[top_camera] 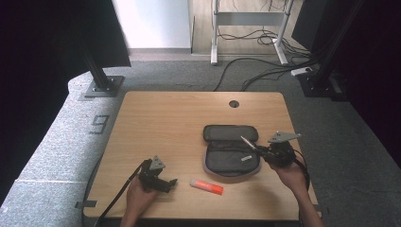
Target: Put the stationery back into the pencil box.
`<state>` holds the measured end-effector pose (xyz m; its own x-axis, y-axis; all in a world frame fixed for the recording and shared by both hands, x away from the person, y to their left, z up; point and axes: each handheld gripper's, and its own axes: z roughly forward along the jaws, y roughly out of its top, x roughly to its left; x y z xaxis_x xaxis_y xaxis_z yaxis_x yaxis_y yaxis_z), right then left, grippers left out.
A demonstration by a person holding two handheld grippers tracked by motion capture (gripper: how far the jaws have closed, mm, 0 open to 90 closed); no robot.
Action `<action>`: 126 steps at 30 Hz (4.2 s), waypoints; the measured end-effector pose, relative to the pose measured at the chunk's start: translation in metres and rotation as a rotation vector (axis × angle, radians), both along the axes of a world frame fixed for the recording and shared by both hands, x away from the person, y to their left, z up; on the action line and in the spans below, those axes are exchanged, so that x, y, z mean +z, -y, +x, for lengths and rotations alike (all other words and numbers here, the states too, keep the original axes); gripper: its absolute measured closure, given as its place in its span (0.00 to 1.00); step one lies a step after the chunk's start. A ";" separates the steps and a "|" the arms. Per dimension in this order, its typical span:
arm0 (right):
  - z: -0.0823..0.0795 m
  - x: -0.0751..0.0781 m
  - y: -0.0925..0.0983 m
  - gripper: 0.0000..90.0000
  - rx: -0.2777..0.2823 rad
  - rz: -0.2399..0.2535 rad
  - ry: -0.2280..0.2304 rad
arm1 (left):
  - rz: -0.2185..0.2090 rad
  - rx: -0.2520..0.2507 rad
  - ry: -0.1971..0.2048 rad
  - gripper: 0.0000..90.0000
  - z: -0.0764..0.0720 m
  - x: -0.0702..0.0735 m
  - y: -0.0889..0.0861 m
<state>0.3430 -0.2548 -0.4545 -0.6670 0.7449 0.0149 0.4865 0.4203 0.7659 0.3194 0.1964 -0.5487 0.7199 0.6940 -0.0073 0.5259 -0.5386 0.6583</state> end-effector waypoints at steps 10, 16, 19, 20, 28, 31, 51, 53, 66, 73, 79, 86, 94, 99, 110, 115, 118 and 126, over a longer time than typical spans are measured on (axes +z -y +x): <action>0.009 -0.005 -0.019 0.87 0.037 -0.001 -0.002 | -0.001 0.001 0.000 0.00 0.000 0.000 0.000; 0.014 -0.011 -0.030 0.87 0.058 -0.009 -0.007 | 0.000 -0.001 0.000 0.00 0.000 0.000 0.000; 0.016 -0.014 -0.035 0.87 0.067 -0.017 -0.012 | 0.000 -0.001 0.000 0.00 0.000 0.000 0.000; 0.017 -0.015 -0.037 0.87 0.069 -0.019 -0.011 | 0.000 -0.001 0.000 0.00 0.000 0.000 0.000; 0.023 -0.027 -0.054 0.87 0.093 -0.045 -0.026 | 0.000 0.000 0.000 0.00 0.000 0.000 0.000; 0.025 -0.031 -0.058 0.87 0.099 -0.055 -0.032 | 0.000 0.000 0.000 0.00 0.000 0.000 0.000; 0.035 -0.060 -0.081 0.86 0.130 -0.137 -0.104 | 0.000 0.000 0.000 0.00 0.000 0.000 0.000; 0.036 -0.060 -0.081 0.83 0.123 -0.131 -0.108 | 0.000 0.000 0.000 0.00 0.000 0.000 0.000; 0.031 -0.043 -0.069 0.52 0.100 -0.105 -0.063 | 0.000 0.000 0.000 0.00 0.000 0.000 0.000; 0.026 -0.036 -0.058 0.37 0.087 -0.111 -0.034 | 0.000 0.000 0.001 0.00 0.000 0.000 0.000; 0.021 -0.031 -0.048 0.28 0.078 -0.124 -0.017 | 0.000 -0.001 0.000 0.00 0.000 0.000 0.000; 0.011 -0.023 -0.036 0.21 0.067 -0.129 0.008 | -0.001 0.000 0.000 0.00 0.000 0.000 0.000; 0.001 -0.017 -0.021 0.14 0.036 -0.128 0.025 | 0.000 0.000 0.001 0.00 0.000 0.000 0.000; -0.005 -0.017 -0.013 0.06 0.013 -0.114 0.033 | 0.000 0.000 0.000 0.00 0.000 0.000 0.000; -0.018 -0.031 0.006 0.00 -0.015 -0.097 0.018 | 0.000 0.000 0.001 0.00 0.000 0.000 0.000; -0.024 -0.039 0.015 0.00 -0.050 -0.081 0.008 | 0.000 0.000 0.000 0.00 0.000 0.000 0.000; -0.025 -0.043 0.019 0.00 -0.062 -0.074 0.011 | 0.000 0.000 0.000 0.00 0.000 0.000 0.000; -0.034 -0.062 0.029 0.00 -0.093 -0.053 0.011 | -0.009 -0.014 0.007 0.04 -0.002 0.000 0.000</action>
<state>0.3094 -0.2839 -0.5166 -0.5952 0.8029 -0.0334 0.5170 0.4143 0.7490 0.3173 0.1959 -0.5483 0.7299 0.6835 -0.0083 0.5135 -0.5403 0.6666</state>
